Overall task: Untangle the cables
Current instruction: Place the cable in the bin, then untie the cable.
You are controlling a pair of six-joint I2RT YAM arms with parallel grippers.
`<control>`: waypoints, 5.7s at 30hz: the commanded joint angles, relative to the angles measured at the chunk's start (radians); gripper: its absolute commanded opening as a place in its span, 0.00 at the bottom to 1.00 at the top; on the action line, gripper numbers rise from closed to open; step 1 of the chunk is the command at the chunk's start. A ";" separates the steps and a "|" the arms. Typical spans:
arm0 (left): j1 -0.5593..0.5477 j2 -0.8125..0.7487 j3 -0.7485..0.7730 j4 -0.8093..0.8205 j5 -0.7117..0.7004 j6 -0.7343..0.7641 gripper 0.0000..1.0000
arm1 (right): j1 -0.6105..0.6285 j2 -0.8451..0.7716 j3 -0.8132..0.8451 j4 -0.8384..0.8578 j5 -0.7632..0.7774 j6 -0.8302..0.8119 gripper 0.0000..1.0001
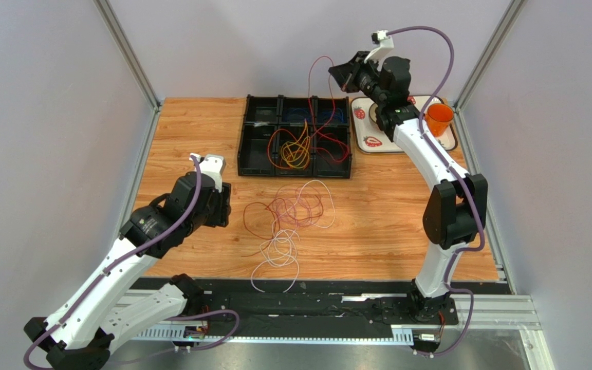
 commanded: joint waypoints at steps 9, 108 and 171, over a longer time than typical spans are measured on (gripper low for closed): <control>0.001 -0.014 0.002 -0.001 -0.020 -0.010 0.54 | -0.024 0.055 0.060 -0.061 0.157 -0.101 0.00; 0.001 -0.033 0.001 -0.004 -0.026 -0.013 0.54 | 0.188 0.147 -0.071 -0.487 0.789 -0.290 0.25; 0.001 -0.033 0.001 -0.006 -0.034 -0.018 0.54 | 0.125 0.252 0.008 -0.637 0.459 -0.041 0.00</control>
